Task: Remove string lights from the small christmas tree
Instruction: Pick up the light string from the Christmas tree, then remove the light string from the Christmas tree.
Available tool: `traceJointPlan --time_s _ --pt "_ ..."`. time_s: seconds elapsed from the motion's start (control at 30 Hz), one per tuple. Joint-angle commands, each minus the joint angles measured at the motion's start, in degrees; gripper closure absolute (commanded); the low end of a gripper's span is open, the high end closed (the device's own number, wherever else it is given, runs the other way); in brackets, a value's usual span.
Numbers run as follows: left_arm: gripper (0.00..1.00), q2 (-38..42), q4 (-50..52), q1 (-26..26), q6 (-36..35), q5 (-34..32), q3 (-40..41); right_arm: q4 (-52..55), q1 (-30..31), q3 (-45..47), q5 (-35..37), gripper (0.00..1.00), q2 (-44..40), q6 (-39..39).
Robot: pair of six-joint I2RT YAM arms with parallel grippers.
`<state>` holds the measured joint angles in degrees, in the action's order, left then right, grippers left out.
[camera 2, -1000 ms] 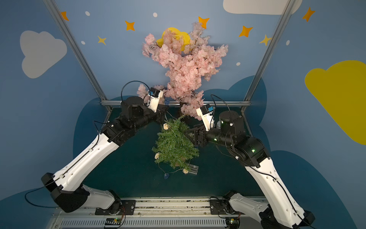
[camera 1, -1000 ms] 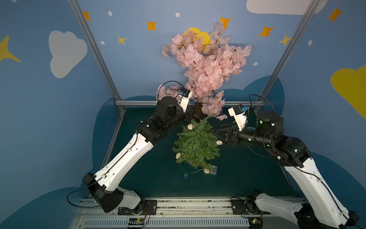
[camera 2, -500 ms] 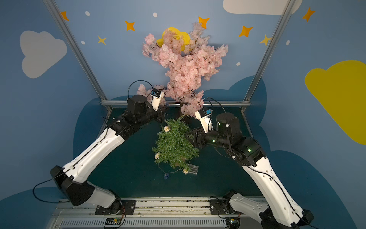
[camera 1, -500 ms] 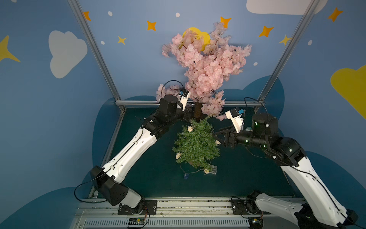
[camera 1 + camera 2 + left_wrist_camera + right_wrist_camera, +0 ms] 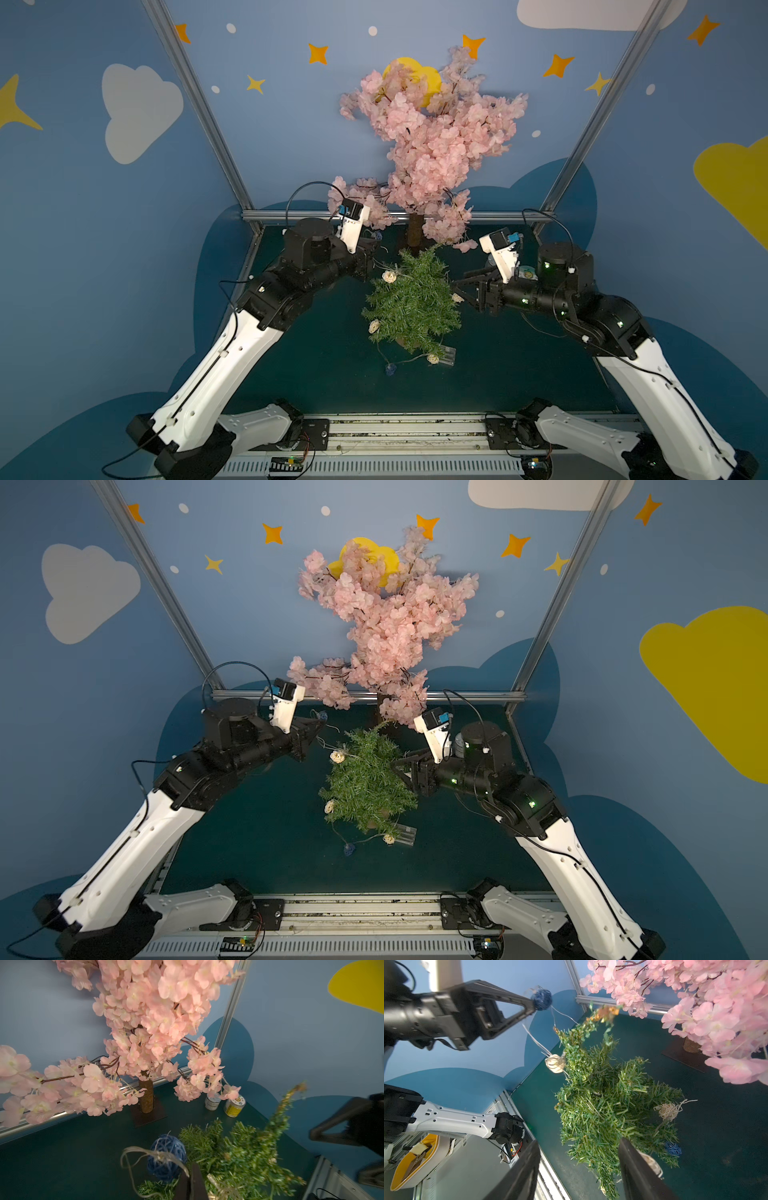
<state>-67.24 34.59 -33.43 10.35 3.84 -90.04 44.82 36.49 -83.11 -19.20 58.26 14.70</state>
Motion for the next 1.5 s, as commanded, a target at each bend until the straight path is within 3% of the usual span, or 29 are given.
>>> traceJointPlan --time_s 0.0,0.13,0.27,0.4,0.6,0.93,1.47 --pt "0.96 0.7 9.3 0.0 2.3 4.2 -2.2 -0.7 -0.1 0.5 -0.8 0.39 -0.7 0.6" --pt "0.96 2.7 10.3 -0.5 4.4 10.8 -2.3 -0.5 -0.1 0.4 -2.2 0.39 -1.0 0.3" --pt "0.96 2.2 11.0 -2.6 5.5 17.9 -6.3 -2.7 0.0 0.5 -9.1 0.37 -1.6 0.2" --pt "0.96 -0.6 10.8 -8.2 5.2 17.8 -12.3 -5.8 0.6 0.7 -13.4 0.2 -2.5 1.1" --pt "0.96 -6.5 8.9 -14.3 5.2 18.3 -18.6 -9.8 1.9 0.2 -16.8 0.18 -2.3 2.6" --pt "0.96 -14.7 5.0 -16.5 6.4 17.4 -24.4 -14.2 6.9 3.7 -13.5 0.18 -2.1 1.9" --pt "0.96 -17.0 -5.6 -17.0 10.3 15.2 -24.2 -24.2 9.0 11.8 -8.1 0.17 -4.3 4.3"
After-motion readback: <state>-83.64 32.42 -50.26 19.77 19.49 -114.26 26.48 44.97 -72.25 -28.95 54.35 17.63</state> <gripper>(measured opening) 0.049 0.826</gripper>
